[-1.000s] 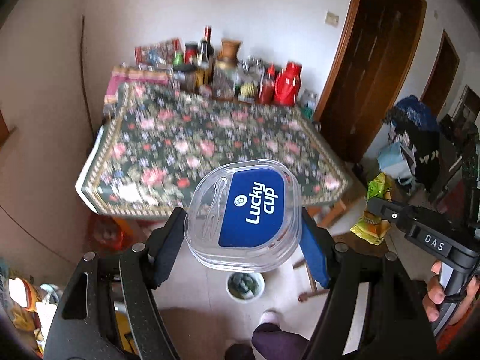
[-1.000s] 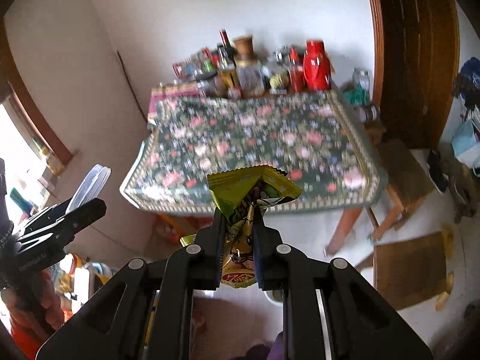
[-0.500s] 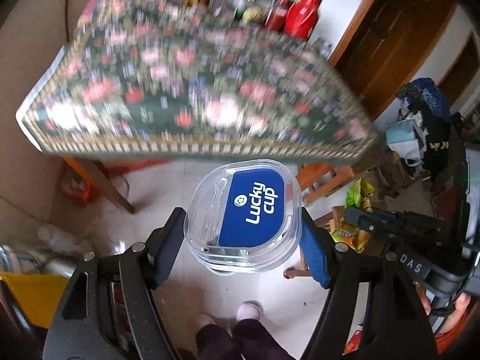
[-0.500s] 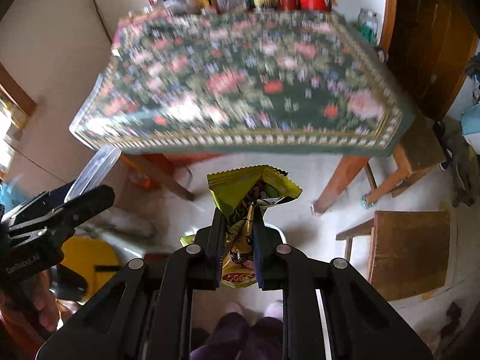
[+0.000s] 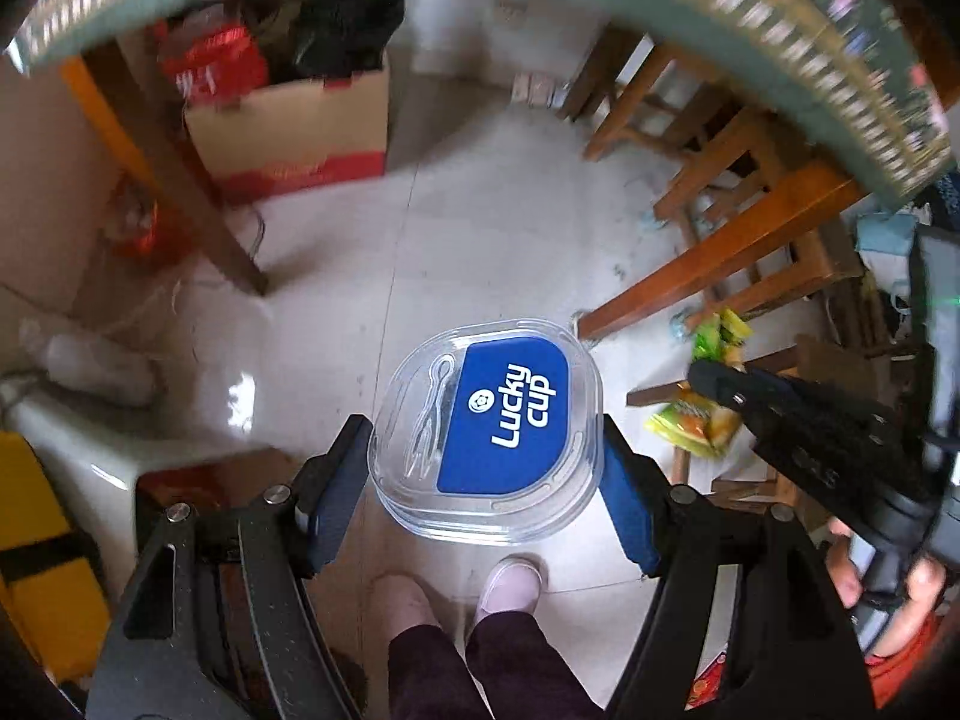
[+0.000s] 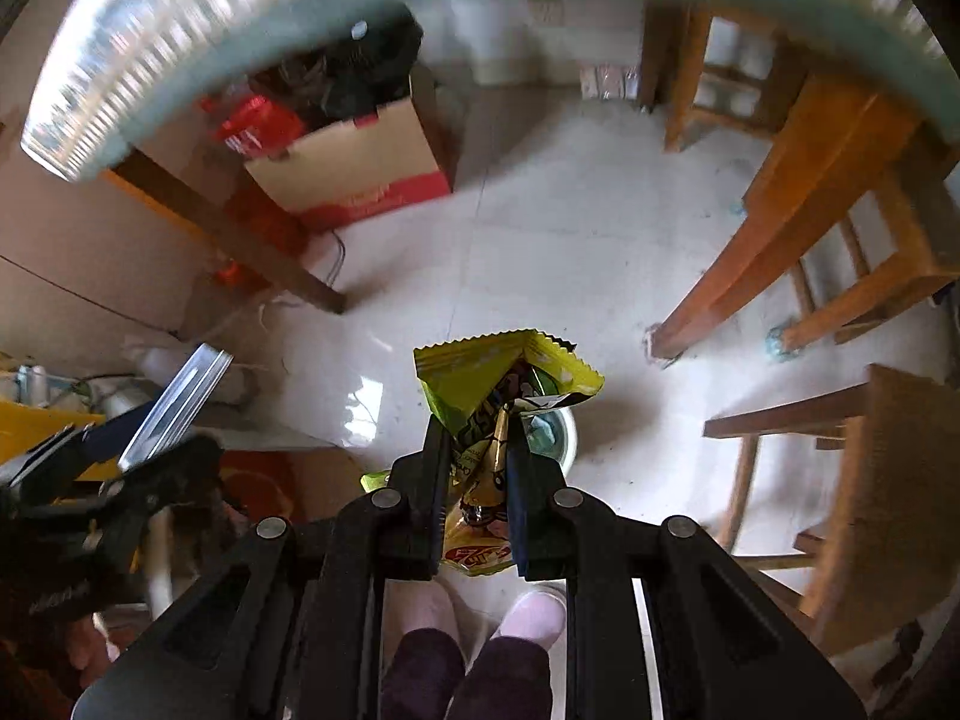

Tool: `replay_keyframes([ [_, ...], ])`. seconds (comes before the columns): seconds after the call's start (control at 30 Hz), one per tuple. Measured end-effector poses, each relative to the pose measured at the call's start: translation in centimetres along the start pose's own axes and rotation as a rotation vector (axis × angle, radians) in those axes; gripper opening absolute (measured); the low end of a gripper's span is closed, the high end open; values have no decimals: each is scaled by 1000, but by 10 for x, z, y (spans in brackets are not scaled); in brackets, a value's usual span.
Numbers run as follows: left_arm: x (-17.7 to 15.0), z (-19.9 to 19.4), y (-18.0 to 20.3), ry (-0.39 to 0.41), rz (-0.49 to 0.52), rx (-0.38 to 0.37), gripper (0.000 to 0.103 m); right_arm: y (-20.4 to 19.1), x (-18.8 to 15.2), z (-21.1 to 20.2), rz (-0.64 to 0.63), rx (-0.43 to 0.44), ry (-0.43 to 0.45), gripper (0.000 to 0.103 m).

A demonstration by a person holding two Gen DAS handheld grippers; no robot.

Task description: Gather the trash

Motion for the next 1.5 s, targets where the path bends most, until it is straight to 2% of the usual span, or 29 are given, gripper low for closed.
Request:
replay_keyframes([
  [0.17,-16,47,-18,-20,-19,-8,72,4,-5,60,15,22,-13,19],
  [0.23,-18,62,-23,-23,-19,-2,72,5,-7,82,30,57,-32,30],
  [0.27,-20,70,-26,-25,-19,1,72,5,-7,91,42,71,-46,39],
  [0.43,-21,97,-34,-29,-33,10,72,21,-17,123,156,150,-114,41],
  [0.53,-20,108,-32,-32,-29,11,72,27,-23,127,147,134,-129,42],
  [0.7,-21,122,-26,-59,-5,3,72,24,-26,121,79,159,-131,43],
  [0.83,-21,135,-17,-95,17,-9,72,29,-28,112,39,106,-110,43],
  [0.93,-21,145,-10,-101,22,-13,72,39,-27,109,47,72,-99,43],
  [1.07,-17,160,2,-133,-2,-53,72,49,-25,103,73,52,-95,43],
  [1.23,-10,170,14,-145,6,-61,72,53,-20,89,92,59,-76,43],
  [1.33,-5,160,17,-146,7,-57,72,53,-17,77,98,63,-69,43],
  [1.5,9,107,25,-110,-6,-46,72,49,-11,44,92,66,-62,43],
])
Point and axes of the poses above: each gripper's, at about its wrist camera, not at the fingertips, and z roughly the way its jaws point, y to its right, x to its top, the point moved 4 cm from there along z, roughly the way its jaws point, and after that the axes turned 5 degrees about -x, right-handed, at the moved point
